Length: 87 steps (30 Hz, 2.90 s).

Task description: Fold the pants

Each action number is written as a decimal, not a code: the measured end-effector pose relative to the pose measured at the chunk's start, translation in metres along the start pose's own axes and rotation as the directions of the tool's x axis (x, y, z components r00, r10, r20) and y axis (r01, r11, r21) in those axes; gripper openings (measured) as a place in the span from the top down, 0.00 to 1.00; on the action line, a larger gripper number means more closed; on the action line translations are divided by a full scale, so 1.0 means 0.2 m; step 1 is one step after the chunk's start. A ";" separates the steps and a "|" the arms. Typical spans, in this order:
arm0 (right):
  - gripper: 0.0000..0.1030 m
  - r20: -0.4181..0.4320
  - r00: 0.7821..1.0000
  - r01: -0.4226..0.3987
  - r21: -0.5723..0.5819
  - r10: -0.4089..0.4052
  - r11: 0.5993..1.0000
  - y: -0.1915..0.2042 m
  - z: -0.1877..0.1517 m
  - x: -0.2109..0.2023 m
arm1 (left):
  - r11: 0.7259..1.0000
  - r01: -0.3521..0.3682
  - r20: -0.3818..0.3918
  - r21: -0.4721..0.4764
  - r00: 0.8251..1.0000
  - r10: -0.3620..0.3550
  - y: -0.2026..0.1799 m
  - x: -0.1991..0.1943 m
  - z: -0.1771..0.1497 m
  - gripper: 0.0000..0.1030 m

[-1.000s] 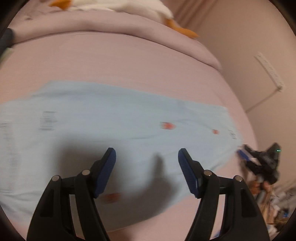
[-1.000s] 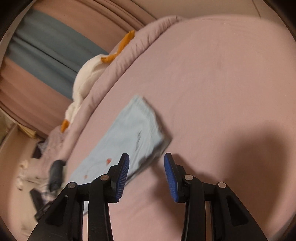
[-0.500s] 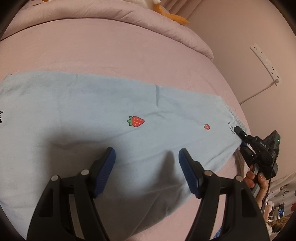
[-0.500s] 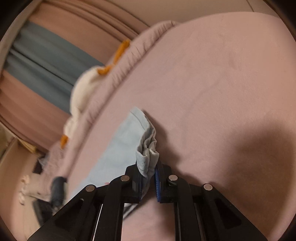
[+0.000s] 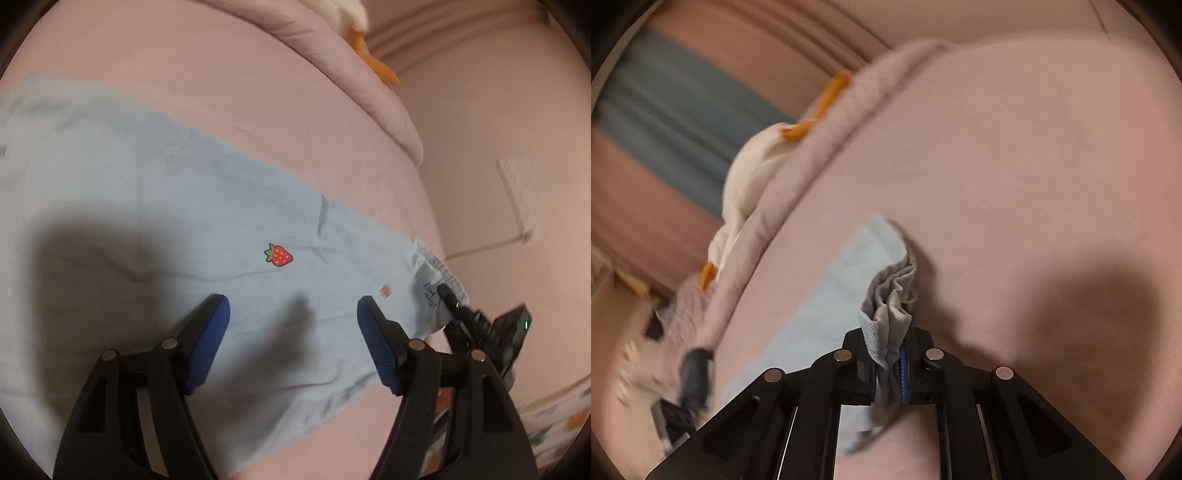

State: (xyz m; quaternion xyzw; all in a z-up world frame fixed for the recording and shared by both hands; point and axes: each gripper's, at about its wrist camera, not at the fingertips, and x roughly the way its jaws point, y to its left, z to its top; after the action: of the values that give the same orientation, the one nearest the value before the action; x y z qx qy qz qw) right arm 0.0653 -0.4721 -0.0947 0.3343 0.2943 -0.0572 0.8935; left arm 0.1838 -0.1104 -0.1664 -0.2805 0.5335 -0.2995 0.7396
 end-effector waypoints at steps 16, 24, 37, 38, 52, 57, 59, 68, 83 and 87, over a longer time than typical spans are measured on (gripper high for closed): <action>0.90 0.047 0.998 0.070 -0.610 -0.052 0.790 0.83 -0.46 0.16 | 0.904 0.344 -0.047 -0.255 0.929 -0.367 -0.05 0.10 0.08 0.30; 0.90 -0.009 1.000 0.001 -0.758 -0.012 0.652 0.96 -0.66 0.16 | 0.881 0.345 -0.033 -0.323 0.927 -0.375 0.03 0.13 0.14 0.51; 0.90 -0.021 1.000 -0.021 -0.842 0.006 0.539 1.19 -0.86 0.21 | 0.995 0.100 0.042 0.017 0.994 -0.100 0.04 -0.23 0.19 0.98; 0.90 -0.032 0.999 -0.032 -0.846 0.009 0.532 1.22 -0.89 0.23 | 0.996 0.082 0.045 0.023 0.996 -0.083 0.07 -0.24 0.18 0.98; 0.56 -0.356 0.933 -0.313 -0.736 0.050 0.601 1.30 -0.99 0.36 | 0.991 -0.134 0.076 0.015 0.988 0.132 0.35 -0.40 0.20 0.61; 0.55 -0.406 0.895 -0.410 -0.585 0.185 0.700 1.15 -0.78 0.21 | 0.987 -0.159 0.167 0.006 0.974 0.156 0.33 -0.55 0.21 0.54; 0.55 -0.345 0.918 -0.370 -0.558 0.198 0.743 1.07 -0.68 0.17 | 0.994 -0.112 0.172 0.014 0.979 0.108 0.29 -0.57 0.19 0.54; 0.66 -0.158 0.987 -0.115 -0.583 0.027 0.805 0.91 -0.58 0.23 | 0.990 -0.032 0.091 0.134 0.996 0.020 -0.09 -0.21 -0.01 0.70; 0.66 -0.212 0.977 -0.105 -0.589 -0.028 0.801 0.88 -0.65 0.34 | 0.936 -0.339 0.239 0.097 0.921 0.308 0.18 -0.31 -0.13 0.97; 0.66 -0.262 0.964 -0.207 -0.609 0.052 0.766 1.00 -0.65 0.33 | 0.937 -0.337 0.240 0.091 0.921 0.308 0.17 -0.31 -0.14 0.97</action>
State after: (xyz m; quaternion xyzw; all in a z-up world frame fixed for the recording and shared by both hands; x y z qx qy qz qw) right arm 0.1154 -0.2301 -0.0973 0.0394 0.3739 0.1459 0.9151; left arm 0.1454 -0.0442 -0.1610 -0.1714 0.4659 -0.1742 0.8504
